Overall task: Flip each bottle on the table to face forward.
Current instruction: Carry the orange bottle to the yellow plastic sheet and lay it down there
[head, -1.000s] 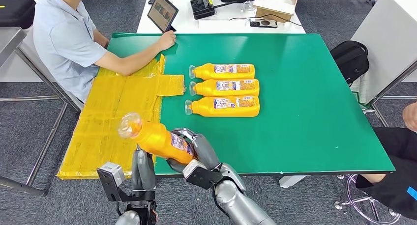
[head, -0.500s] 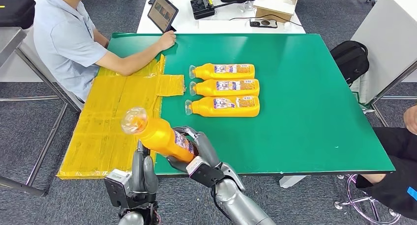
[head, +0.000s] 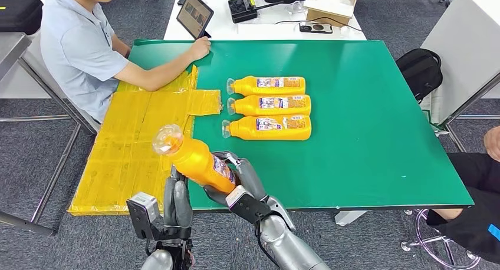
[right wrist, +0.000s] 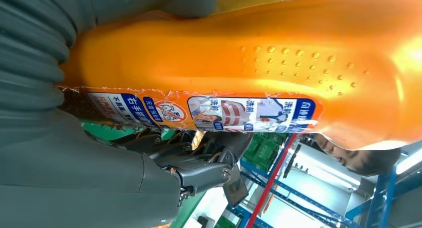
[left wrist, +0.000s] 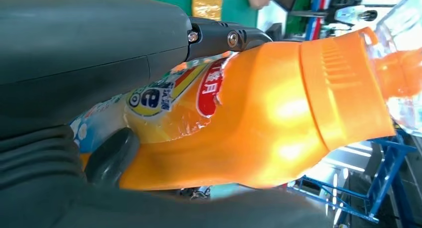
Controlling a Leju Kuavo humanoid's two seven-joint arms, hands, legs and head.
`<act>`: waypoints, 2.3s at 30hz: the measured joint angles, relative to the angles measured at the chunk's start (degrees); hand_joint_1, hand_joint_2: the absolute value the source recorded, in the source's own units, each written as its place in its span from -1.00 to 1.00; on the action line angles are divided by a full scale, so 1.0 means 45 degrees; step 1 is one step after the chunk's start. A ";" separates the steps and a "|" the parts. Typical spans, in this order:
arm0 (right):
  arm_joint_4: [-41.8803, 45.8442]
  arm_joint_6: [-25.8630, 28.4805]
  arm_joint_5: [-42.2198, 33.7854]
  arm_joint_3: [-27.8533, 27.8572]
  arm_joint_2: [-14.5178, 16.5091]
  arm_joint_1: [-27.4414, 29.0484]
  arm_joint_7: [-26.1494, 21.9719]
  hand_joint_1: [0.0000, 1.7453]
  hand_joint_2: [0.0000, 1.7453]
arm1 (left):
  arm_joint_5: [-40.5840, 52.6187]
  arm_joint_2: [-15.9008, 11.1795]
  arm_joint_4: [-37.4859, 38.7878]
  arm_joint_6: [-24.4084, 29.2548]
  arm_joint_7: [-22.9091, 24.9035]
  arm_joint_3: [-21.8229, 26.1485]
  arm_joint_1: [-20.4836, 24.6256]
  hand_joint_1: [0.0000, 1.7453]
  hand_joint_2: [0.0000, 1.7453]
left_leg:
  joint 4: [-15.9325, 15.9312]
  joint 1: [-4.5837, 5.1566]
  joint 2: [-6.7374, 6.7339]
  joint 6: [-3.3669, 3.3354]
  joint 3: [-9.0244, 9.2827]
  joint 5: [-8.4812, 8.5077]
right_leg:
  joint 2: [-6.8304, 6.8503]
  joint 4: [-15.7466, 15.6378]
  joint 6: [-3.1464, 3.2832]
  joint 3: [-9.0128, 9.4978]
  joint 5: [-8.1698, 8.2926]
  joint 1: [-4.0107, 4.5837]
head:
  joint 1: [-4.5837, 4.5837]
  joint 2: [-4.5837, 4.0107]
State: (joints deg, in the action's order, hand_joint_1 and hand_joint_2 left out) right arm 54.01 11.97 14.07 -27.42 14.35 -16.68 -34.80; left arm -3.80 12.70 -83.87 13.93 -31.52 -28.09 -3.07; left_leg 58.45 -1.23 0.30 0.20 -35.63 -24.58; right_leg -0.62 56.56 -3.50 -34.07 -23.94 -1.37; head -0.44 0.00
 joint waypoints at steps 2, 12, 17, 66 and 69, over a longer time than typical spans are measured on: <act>0.0000 0.0010 -0.0004 0.0004 -0.0002 0.0009 0.0000 0.16 1.00 | -0.0368 -0.0032 0.0068 -0.0080 0.0175 -0.0047 -0.0028 -1.00 1.00 | 0.0000 0.0000 0.0000 0.0000 0.0000 0.0000 | 0.0000 0.0000 0.0000 0.0000 0.0000 0.0000 | 0.0000 0.0000; -0.0001 0.0078 -0.0041 0.0004 -0.0002 0.0011 -0.0033 0.01 1.00 | -0.0611 -0.0162 0.0181 -0.0046 0.0212 -0.0304 -0.0055 -1.00 1.00 | 0.0000 0.0000 0.0000 0.0000 -0.0001 0.0000 | 0.0000 0.0000 0.0000 0.0000 0.0000 0.0000 | 0.0001 0.0000; -0.0012 0.0090 -0.0081 0.0011 -0.0010 0.0011 -0.0079 -0.07 1.00 | -0.0622 -0.0217 0.0178 -0.0034 0.0190 -0.0422 -0.0032 -1.00 1.00 | 0.0000 0.0000 0.0000 0.0000 -0.0001 0.0000 | 0.0000 0.0000 0.0000 0.0000 0.0000 0.0000 | 0.0001 0.0000; -0.1364 -0.0223 -0.0537 -0.0854 0.0636 -0.0592 -0.0625 -0.69 1.00 | -0.2334 0.0024 0.0125 -0.1075 0.0295 0.0301 0.0398 1.00 1.00 | 0.0000 0.0000 0.0001 0.0001 -0.0001 0.0002 | 0.0001 0.0001 0.0000 -0.0001 0.0000 0.0000 | 0.0001 0.0000; -0.1563 -0.0335 -0.0391 -0.0975 0.0600 -0.0615 -0.0599 -0.74 1.00 | -0.2624 0.0021 0.0064 -0.1488 0.0434 0.0338 0.0381 1.00 1.00 | 0.0000 0.0000 0.0000 0.0001 -0.0001 0.0002 | 0.0000 0.0001 0.0000 -0.0001 0.0000 0.0000 | 0.0000 0.0000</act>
State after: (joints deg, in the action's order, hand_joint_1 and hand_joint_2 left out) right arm 46.98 10.46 12.31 -31.81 17.05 -19.45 -37.49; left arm -15.60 12.79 -83.58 7.23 -29.57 -26.57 -1.36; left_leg 58.45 -1.23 0.30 0.20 -35.63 -24.57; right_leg -0.62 56.56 -3.50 -34.08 -23.94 -1.37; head -0.44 0.00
